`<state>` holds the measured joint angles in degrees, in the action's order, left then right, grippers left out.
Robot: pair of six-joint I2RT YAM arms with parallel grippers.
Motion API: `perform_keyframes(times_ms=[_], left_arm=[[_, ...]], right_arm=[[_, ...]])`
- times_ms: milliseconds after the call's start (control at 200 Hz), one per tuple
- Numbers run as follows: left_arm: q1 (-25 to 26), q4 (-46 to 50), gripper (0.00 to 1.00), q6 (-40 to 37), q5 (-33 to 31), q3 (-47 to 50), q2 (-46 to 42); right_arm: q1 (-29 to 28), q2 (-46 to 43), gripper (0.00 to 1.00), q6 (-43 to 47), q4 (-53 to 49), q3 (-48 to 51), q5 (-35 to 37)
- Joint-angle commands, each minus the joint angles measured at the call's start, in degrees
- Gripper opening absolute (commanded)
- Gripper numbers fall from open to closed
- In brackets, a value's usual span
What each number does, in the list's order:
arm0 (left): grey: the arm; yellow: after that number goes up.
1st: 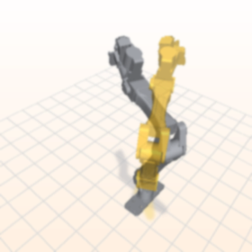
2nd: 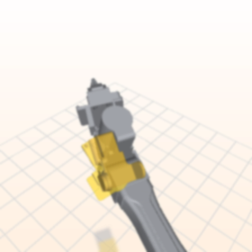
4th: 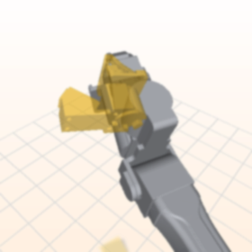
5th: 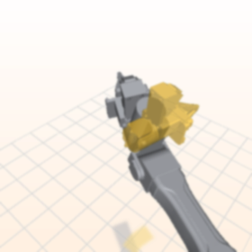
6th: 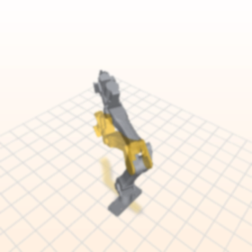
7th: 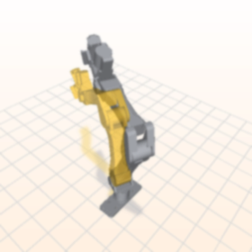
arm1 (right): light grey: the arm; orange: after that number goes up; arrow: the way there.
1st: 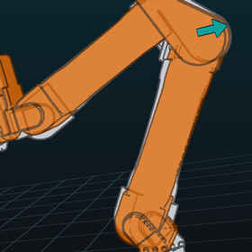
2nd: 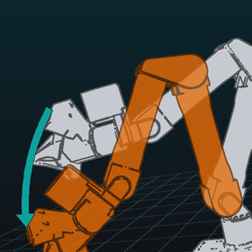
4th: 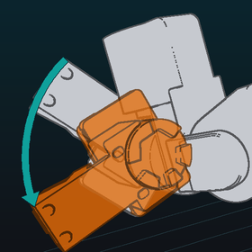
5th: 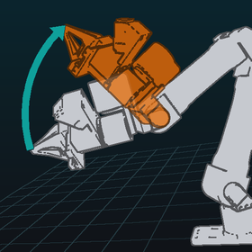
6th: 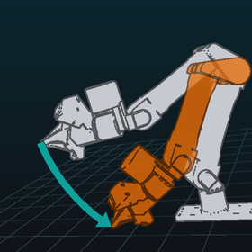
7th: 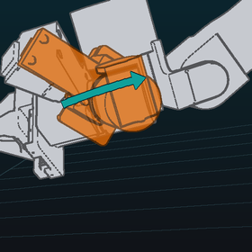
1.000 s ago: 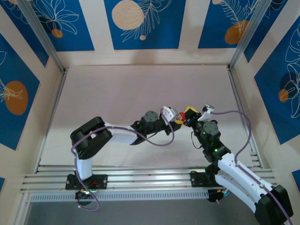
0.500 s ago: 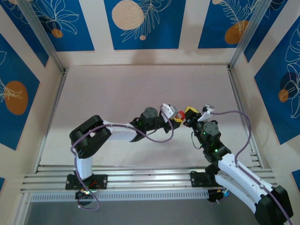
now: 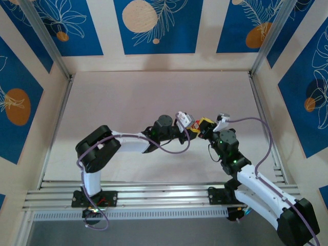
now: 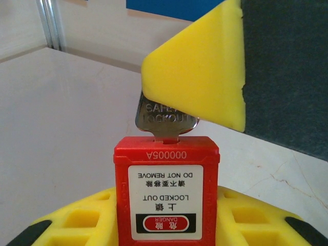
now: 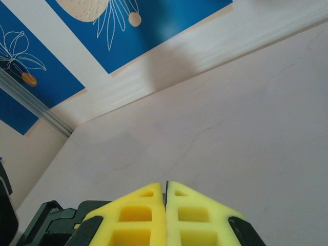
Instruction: Unlock with the key
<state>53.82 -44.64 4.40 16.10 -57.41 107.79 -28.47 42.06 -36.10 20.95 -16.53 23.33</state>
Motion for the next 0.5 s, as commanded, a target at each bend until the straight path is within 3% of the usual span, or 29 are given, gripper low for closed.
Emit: perform_keyframes(times_ms=[0,45,495], left_arm=[[0.0,-13.1,0.18,-0.8,0.6,-4.1,-3.4],[0.0,-13.1,0.18,-0.9,0.5,-3.9,-3.2],[0.0,-8.7,0.18,-5.8,-1.3,-2.4,-2.7]], right_arm=[[-1.3,-0.8,0.00,-0.1,-8.7,0.8,-7.9],[-0.9,-1.5,0.00,-0.2,-9.9,0.1,-8.2],[5.7,-3.9,0.34,3.7,-11.2,-6.2,-13.0]])
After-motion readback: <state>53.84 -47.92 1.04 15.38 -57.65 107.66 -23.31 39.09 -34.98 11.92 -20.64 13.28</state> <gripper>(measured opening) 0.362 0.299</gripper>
